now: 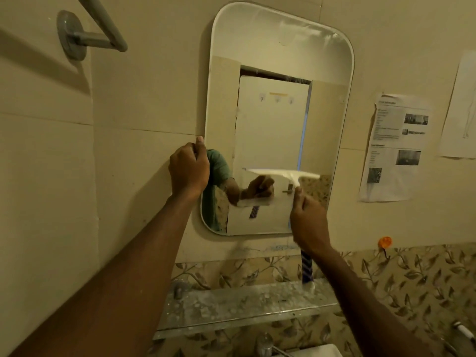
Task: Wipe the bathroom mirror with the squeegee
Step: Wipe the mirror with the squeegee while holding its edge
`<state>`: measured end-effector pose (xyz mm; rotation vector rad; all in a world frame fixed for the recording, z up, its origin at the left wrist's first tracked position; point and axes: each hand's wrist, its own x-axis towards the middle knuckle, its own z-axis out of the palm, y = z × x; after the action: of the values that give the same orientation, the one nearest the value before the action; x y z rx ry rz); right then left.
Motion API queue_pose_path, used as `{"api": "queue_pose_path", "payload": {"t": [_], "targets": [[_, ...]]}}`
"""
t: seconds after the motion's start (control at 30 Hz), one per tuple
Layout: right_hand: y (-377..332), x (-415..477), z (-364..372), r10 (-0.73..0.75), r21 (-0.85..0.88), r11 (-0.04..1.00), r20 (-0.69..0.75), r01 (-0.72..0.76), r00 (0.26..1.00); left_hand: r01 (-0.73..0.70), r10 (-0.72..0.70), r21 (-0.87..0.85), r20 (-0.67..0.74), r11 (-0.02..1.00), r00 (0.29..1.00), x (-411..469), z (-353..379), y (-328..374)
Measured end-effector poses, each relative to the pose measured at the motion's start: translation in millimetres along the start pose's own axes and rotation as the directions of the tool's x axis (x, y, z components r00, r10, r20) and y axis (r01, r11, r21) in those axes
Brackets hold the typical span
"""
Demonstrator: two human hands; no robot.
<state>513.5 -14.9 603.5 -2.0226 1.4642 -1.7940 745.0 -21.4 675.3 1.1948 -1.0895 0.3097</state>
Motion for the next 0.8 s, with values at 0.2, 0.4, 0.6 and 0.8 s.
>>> {"api": "queue_pose_path", "payload": {"t": [0.2, 0.4, 0.6, 0.8], "targets": [[52.0, -89.4, 22.2, 0.155, -0.082, 0.985, 0.065, -0.149, 0.986, -0.004, 0.004, 0.011, -0.005, 1.000, 1.000, -1.1, 2.0, -0.2], [22.3, -23.5, -6.8, 0.044, 0.019, 0.999, -0.006, -0.044, 0.999, -0.021, 0.021, 0.011, -0.016, 1.000, 1.000, 0.8, 4.5, -4.0], [19.4, -16.2, 4.4, 0.054, 0.038, 0.998, -0.020, -0.053, 0.998, -0.019, 0.019, -0.002, -0.028, 1.000, 0.999, 1.6, 7.1, -5.9], [61.9, -103.6, 35.1, 0.178, 0.009, 0.984, 0.034, -0.178, 0.983, -0.027, 0.027, -0.008, -0.038, 1.000, 0.999, 1.9, 7.9, -6.4]]}}
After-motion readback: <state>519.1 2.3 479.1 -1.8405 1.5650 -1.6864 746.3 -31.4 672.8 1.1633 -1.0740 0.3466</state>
